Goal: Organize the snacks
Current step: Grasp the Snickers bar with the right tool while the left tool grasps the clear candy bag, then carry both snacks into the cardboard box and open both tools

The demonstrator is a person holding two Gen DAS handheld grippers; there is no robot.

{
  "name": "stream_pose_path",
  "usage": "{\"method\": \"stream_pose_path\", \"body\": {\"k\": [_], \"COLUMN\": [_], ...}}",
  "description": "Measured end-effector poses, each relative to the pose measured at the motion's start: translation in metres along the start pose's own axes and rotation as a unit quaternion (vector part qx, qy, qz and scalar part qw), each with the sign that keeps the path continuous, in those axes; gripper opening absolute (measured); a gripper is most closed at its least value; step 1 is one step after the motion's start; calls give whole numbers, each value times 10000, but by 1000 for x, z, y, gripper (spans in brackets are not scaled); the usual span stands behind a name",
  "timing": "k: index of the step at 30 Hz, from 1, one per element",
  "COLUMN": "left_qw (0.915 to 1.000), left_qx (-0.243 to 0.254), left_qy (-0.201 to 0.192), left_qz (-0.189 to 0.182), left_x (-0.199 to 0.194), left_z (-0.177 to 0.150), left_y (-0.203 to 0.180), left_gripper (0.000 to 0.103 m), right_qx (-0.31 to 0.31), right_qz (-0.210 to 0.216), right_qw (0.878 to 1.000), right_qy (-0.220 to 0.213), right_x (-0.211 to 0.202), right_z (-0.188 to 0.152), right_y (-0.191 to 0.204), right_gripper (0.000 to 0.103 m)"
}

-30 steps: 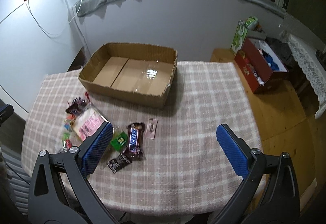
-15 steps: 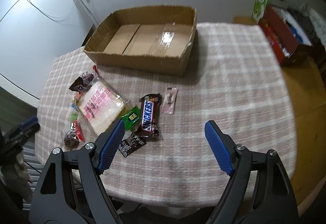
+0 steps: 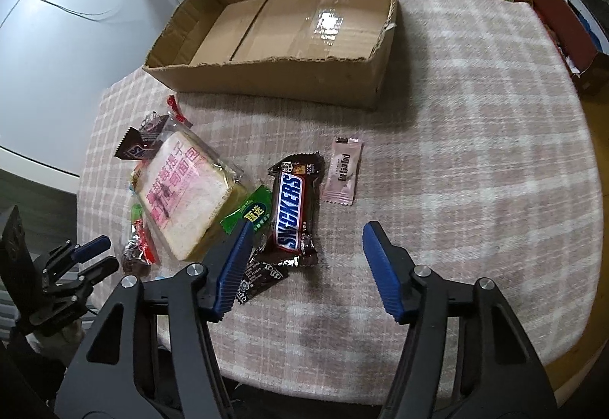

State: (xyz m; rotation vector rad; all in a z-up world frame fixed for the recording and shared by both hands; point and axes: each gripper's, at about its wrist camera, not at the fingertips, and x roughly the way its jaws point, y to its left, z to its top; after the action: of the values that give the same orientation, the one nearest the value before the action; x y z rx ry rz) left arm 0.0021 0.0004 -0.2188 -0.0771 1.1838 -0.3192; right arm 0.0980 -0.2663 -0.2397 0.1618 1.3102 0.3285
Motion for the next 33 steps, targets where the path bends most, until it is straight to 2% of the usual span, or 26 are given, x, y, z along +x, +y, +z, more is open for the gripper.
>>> {"method": "stream_pose_path", "body": {"k": [9, 13, 18, 22, 33], "left_qw": [9996, 9994, 9995, 9997, 9991], "left_qx": [245, 290, 230, 78, -238], "left_qy": [165, 191, 202, 164, -46], "left_qz": [3, 12, -61, -171, -346], "left_x": [12, 17, 22, 22, 5], "left_z": [-4, -5, -6, -6, -8], "left_y": [-10, -15, -14, -11, 5], "left_gripper": [39, 39, 34, 32, 31], "right_qx": [-118, -225, -392, -542, -495], "right_qz": [-26, -132, -184, -261, -209], "right_qw": [9998, 9993, 9982, 9969, 9982], "right_qy": [182, 271, 405, 507, 283], "right_x": [19, 30, 42, 51, 38], "right_z": [11, 17, 21, 19, 14], "right_y": [7, 10, 17, 24, 25], "right_gripper": [60, 50, 45, 31, 30]}}
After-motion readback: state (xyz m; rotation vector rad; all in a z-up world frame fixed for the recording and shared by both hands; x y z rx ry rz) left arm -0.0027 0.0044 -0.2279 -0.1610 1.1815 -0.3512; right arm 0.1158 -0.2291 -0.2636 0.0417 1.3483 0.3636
